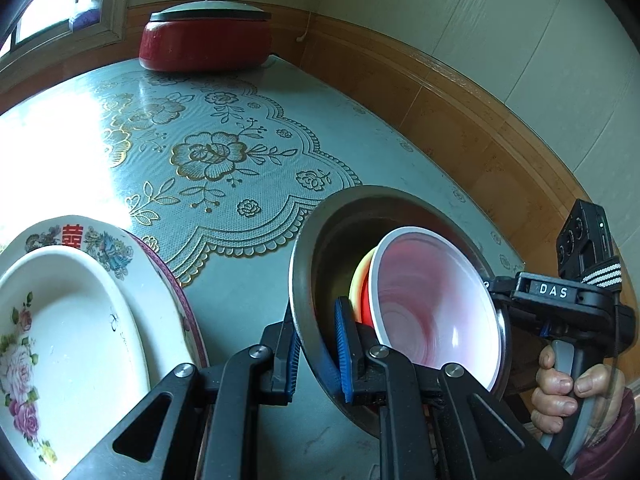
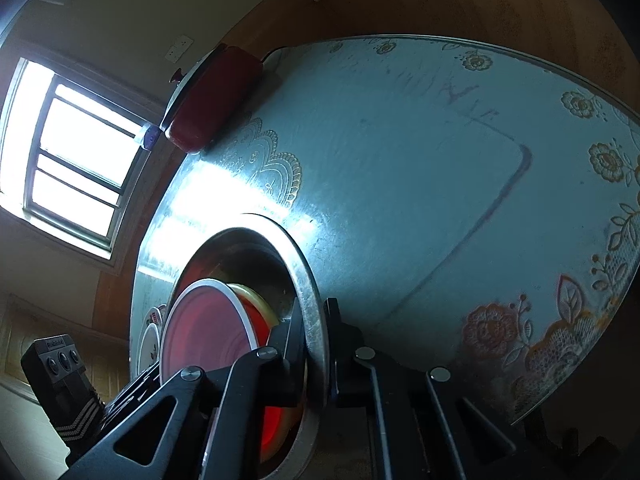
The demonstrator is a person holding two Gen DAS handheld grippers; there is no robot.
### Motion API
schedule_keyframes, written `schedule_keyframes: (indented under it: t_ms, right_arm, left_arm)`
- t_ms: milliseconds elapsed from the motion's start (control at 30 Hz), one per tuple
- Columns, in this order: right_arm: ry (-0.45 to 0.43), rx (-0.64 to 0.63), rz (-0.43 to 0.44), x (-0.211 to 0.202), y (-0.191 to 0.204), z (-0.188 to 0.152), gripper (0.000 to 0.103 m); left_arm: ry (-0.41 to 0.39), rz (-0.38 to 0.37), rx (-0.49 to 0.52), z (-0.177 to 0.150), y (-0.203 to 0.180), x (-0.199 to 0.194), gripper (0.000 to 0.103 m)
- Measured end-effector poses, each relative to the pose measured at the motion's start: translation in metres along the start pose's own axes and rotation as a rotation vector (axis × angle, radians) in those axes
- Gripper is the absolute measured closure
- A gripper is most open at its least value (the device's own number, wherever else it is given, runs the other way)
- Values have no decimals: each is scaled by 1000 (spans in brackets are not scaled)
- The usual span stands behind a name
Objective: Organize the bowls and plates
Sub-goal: 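Lift the steel bowl holding the nested bowls with the left gripper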
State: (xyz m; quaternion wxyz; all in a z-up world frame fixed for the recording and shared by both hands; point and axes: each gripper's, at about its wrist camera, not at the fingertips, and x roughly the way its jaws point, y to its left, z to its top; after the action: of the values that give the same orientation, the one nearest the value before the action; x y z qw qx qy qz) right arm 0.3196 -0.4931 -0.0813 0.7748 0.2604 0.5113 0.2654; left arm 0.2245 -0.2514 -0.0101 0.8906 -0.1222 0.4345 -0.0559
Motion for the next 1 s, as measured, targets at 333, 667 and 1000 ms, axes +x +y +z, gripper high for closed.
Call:
schedule_keyframes:
  t_ms: [333, 667, 1000]
  right_arm:
    - [71, -8, 79, 1, -15, 1, 96]
    - [108, -10, 123, 1, -22, -2, 95]
    - [90, 2, 154, -11, -19, -6, 95]
  left_arm:
    - [-52, 59, -23, -1, -15, -11, 89]
    - [-74, 86, -50, -8, -21, -22, 90]
    - [-89, 83, -29, -8, -26, -31, 89]
